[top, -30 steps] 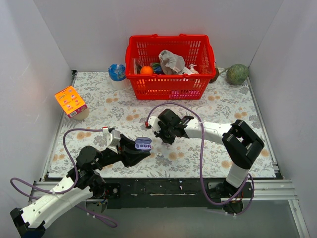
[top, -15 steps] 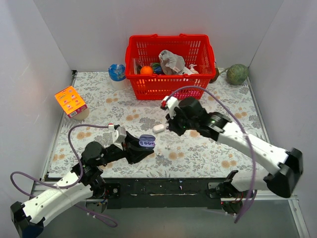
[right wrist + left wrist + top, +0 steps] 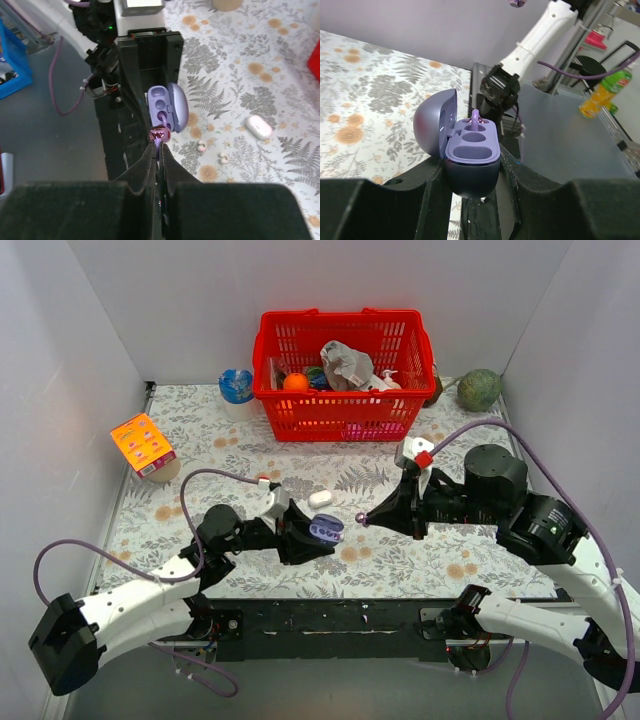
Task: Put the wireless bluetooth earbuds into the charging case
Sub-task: Place the earbud in the charging case.
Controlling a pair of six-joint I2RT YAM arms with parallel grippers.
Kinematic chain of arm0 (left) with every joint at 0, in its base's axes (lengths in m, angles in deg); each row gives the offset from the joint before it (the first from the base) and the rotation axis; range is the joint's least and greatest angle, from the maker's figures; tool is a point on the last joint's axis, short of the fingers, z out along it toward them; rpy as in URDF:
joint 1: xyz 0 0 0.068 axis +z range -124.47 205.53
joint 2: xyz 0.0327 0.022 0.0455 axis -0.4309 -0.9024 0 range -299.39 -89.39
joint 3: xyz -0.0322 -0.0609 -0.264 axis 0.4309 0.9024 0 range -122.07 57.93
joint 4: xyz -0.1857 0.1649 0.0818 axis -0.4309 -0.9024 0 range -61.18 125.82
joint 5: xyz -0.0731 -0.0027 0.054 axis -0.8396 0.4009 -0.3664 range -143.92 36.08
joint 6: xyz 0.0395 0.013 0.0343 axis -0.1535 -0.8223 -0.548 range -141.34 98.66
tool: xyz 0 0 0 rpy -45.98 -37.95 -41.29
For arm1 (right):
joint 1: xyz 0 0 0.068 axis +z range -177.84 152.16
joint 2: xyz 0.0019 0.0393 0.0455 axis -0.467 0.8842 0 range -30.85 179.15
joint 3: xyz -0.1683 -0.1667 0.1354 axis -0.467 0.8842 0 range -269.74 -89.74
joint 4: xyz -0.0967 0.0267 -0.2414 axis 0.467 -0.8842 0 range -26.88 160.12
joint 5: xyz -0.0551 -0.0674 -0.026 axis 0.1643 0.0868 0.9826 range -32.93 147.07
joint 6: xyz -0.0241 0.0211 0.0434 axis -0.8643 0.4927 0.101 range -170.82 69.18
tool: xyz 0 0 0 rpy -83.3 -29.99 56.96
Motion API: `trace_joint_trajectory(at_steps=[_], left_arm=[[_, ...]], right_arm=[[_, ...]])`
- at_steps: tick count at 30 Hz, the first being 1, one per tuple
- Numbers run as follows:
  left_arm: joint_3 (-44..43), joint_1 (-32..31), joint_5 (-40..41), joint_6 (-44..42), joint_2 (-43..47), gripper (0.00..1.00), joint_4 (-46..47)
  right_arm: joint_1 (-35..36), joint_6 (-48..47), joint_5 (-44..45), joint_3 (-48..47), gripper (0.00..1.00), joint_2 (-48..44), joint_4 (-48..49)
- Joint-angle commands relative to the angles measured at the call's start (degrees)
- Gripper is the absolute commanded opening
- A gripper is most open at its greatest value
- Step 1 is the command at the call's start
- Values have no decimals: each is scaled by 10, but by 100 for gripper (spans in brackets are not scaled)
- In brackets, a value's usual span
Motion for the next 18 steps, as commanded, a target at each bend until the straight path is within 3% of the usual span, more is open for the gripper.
trace_joint_trajectory(at_steps=[1, 18], left_arm=[[-56, 1, -96, 0, -64, 0, 48], [-106, -1, -142, -39, -101, 0, -31]], right_arm=[[2, 34, -60, -2, 1, 10, -8], [17, 96, -91, 38, 1, 41, 87]])
